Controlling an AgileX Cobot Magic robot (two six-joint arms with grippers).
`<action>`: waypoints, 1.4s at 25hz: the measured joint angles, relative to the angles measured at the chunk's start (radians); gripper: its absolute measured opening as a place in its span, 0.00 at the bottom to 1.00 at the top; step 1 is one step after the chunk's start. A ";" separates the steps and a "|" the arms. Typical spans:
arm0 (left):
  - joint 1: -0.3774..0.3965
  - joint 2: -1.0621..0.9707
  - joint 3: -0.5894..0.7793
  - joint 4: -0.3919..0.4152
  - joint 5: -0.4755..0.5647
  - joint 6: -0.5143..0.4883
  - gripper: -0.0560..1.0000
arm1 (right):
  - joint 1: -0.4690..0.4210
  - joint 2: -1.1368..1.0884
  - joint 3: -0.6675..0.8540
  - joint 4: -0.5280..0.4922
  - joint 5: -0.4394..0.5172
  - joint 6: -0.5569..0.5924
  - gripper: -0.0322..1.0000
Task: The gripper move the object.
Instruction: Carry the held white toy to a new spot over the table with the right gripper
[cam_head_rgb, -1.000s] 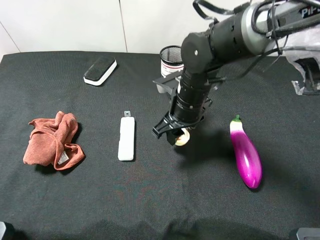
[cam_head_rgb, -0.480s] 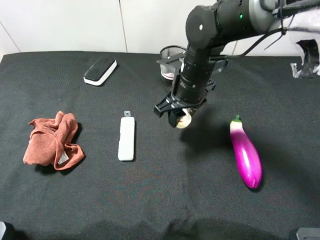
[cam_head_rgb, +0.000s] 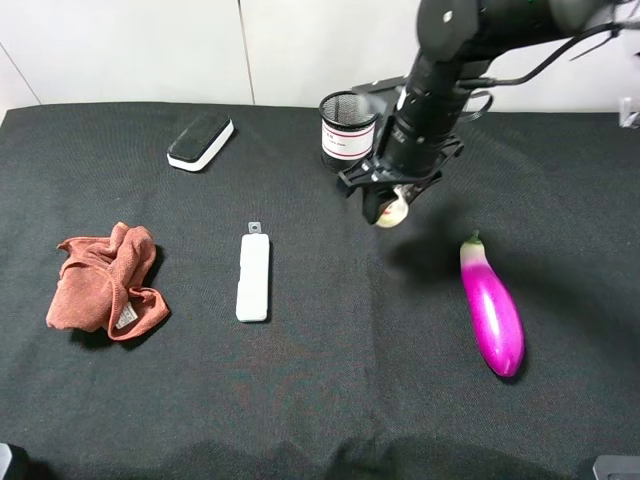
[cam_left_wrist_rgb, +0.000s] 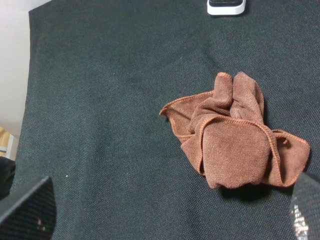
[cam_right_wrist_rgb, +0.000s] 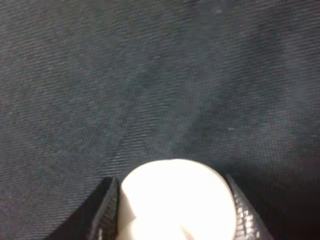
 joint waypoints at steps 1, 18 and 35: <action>0.000 0.000 0.000 0.000 0.000 0.000 0.99 | -0.012 -0.004 0.000 0.000 0.001 0.000 0.36; 0.000 0.000 0.000 0.000 0.000 0.000 0.99 | -0.191 -0.024 -0.082 -0.011 0.038 -0.014 0.36; 0.000 0.000 0.000 0.001 0.000 0.000 0.99 | -0.266 0.184 -0.438 -0.040 0.131 -0.015 0.36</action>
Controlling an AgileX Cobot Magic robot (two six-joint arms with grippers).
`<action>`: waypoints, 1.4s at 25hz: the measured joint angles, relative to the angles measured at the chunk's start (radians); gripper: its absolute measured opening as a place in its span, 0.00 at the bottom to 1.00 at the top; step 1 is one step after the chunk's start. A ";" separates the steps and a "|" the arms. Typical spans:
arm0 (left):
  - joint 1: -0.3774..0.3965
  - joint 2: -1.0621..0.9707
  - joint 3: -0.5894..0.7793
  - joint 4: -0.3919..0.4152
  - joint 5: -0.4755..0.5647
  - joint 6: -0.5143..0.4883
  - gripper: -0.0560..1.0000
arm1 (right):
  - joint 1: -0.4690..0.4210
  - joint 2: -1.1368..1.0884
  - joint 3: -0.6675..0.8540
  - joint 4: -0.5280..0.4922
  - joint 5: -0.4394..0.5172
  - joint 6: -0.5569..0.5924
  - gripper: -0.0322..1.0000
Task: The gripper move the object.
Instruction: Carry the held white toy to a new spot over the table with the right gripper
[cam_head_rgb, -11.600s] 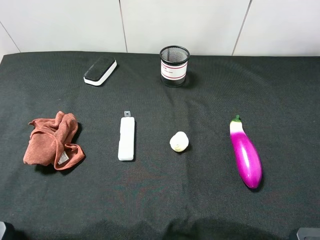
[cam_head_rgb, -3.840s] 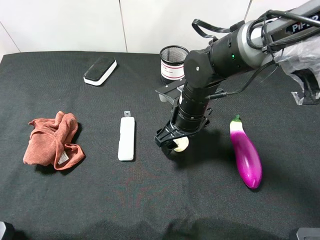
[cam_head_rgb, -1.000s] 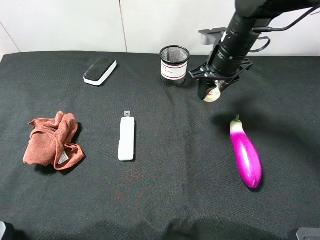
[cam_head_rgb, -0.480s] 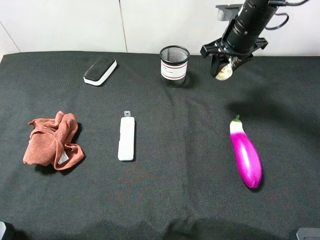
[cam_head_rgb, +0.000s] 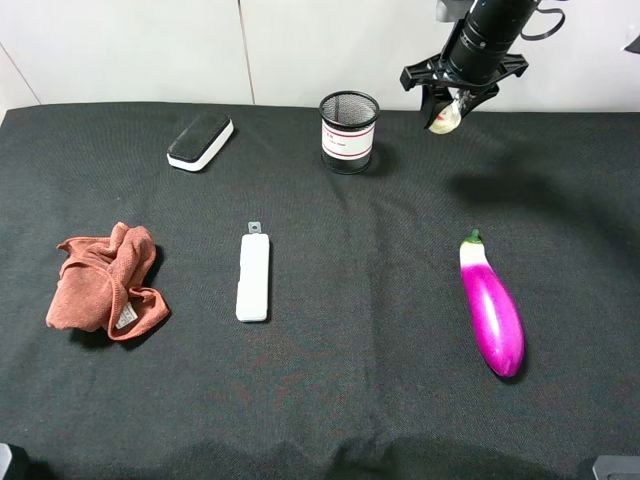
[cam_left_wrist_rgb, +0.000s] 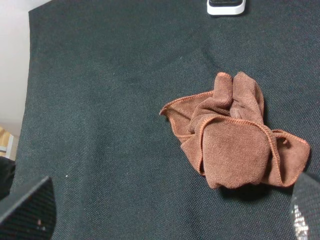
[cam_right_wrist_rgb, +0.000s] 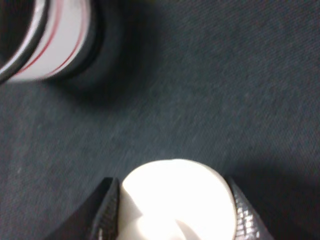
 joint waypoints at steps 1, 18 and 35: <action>0.000 0.000 0.000 0.000 0.000 0.000 0.99 | -0.001 0.013 -0.012 0.000 -0.001 0.000 0.36; 0.000 0.000 0.000 0.000 0.000 0.000 0.99 | -0.010 0.163 -0.073 0.026 -0.183 0.000 0.36; 0.000 0.000 0.000 0.000 0.000 0.000 0.99 | -0.012 0.248 -0.073 0.057 -0.238 0.000 0.36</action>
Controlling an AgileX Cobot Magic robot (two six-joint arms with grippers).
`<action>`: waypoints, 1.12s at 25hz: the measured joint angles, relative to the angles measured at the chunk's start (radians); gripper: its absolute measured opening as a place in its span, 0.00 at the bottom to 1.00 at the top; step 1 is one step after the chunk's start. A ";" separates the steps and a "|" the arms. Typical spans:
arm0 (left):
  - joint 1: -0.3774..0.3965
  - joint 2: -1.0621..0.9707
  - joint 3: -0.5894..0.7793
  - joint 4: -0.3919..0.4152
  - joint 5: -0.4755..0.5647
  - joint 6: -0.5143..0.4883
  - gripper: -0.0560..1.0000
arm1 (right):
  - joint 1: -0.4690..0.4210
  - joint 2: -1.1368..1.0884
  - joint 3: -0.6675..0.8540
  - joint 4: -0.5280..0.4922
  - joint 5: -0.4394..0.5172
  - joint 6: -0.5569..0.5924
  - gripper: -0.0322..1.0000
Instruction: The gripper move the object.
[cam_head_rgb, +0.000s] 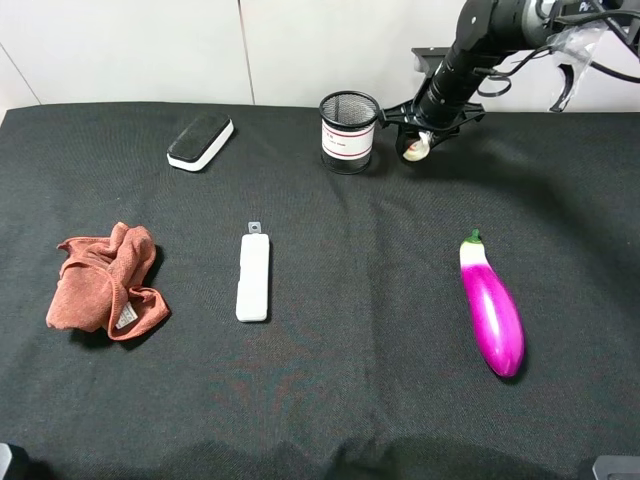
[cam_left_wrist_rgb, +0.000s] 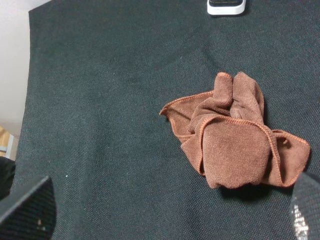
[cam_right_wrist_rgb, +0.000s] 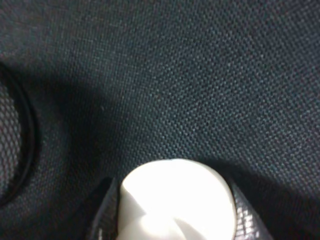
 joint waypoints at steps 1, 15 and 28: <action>0.000 0.000 0.000 0.000 0.000 0.000 0.99 | 0.000 0.000 0.000 0.000 0.000 0.000 0.36; 0.000 0.000 0.000 0.000 0.000 0.000 0.99 | 0.000 0.000 -0.003 -0.001 -0.002 0.000 0.44; 0.000 0.000 0.000 0.000 0.000 0.000 0.99 | 0.000 0.000 -0.003 -0.002 -0.001 0.000 0.65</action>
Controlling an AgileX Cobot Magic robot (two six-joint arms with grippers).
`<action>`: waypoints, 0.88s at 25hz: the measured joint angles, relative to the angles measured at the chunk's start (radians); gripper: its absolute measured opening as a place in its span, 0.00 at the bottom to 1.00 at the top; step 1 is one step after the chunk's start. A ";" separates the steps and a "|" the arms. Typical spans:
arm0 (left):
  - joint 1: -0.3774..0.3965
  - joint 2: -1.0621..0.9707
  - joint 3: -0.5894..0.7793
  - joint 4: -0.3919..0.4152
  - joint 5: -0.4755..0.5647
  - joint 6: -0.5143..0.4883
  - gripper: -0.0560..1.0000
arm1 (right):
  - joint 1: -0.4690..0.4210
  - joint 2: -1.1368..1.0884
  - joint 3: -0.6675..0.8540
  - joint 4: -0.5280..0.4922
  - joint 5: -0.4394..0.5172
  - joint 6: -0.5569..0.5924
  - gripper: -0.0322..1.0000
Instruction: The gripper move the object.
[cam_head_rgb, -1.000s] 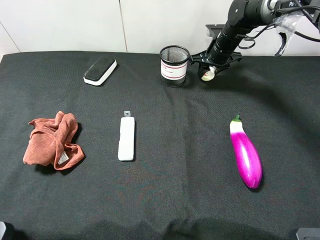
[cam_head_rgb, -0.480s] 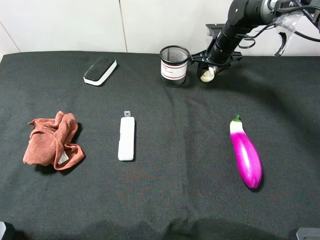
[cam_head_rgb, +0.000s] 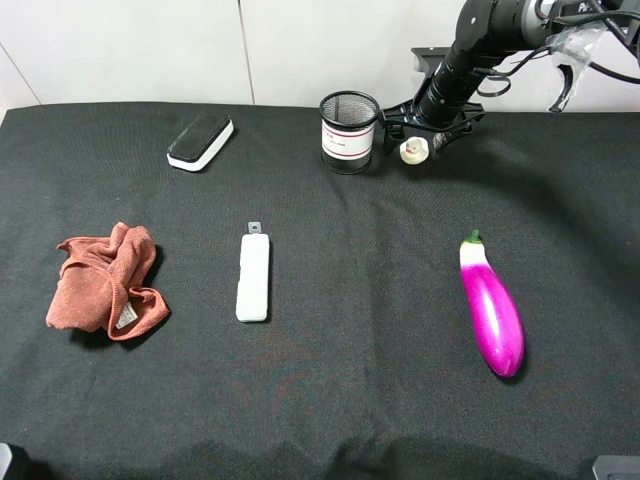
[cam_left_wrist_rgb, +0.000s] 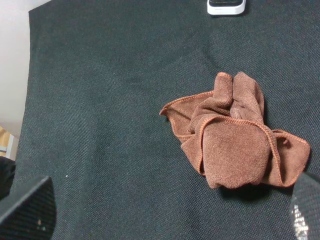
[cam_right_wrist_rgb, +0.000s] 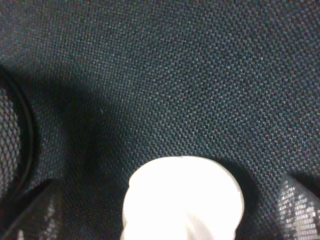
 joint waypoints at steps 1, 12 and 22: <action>0.000 0.000 0.000 0.000 0.000 0.000 0.99 | 0.000 0.000 0.000 0.000 0.002 0.000 0.65; 0.000 0.000 0.000 0.000 0.000 0.000 0.99 | 0.000 -0.028 -0.001 -0.014 0.073 0.000 0.65; 0.000 0.000 0.000 0.000 0.000 0.000 0.99 | 0.000 -0.081 -0.001 -0.030 0.163 0.000 0.65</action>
